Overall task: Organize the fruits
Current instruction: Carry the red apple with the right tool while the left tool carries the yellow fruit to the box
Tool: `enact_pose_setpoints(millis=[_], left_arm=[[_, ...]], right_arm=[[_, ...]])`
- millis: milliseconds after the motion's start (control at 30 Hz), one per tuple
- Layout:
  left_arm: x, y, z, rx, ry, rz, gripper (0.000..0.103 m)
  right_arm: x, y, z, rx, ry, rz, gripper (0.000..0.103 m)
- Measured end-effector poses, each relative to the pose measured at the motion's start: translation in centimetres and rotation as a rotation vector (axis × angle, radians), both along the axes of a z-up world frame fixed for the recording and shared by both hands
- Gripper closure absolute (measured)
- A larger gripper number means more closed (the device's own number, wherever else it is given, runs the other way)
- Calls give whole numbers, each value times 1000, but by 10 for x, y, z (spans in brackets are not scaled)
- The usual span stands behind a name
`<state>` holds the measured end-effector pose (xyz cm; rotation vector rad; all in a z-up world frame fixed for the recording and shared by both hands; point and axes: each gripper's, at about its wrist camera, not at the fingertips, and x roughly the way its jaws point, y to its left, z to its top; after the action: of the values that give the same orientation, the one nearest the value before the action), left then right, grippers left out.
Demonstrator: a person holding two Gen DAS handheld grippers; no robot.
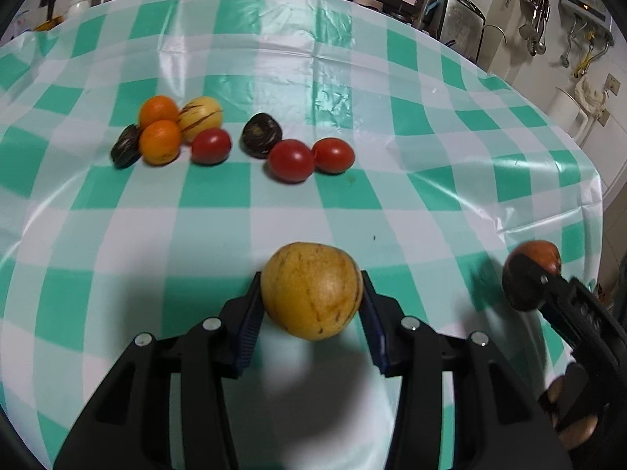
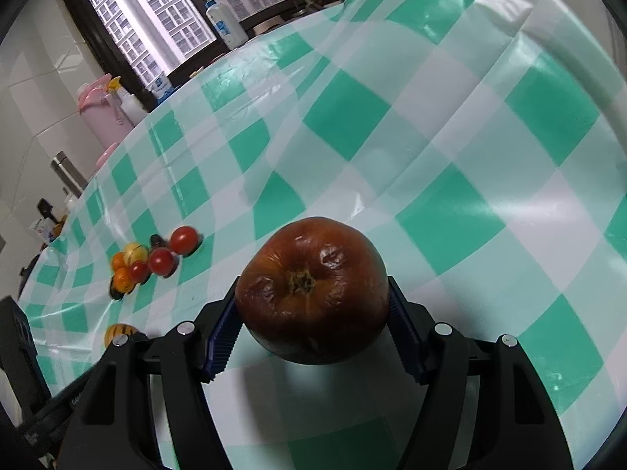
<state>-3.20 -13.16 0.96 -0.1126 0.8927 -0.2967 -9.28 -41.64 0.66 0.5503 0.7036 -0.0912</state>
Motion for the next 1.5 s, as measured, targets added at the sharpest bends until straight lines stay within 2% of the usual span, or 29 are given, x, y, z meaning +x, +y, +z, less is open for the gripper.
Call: enact_pose_setpoints(millis=[300,567,867,1100,1500], left_arm=[[-35,15,4,13,-24,-6,57],[-61,10,7,33,-40,-43,57],[-99,-24,14,85,-81,-153,57],[-125,-53,22,120,-118,-237,57],[-168,-111,24,184,-148,-408,57]], right_arm=[[-30,6,-1,89,-8,31,36],[-65,14,2,71,-4,64,36],[-113,8,2,-10,-3,84,36],[-159,-13,0,-43,-16,51,36],[-226,-55,6,-50,-113,-36,36]])
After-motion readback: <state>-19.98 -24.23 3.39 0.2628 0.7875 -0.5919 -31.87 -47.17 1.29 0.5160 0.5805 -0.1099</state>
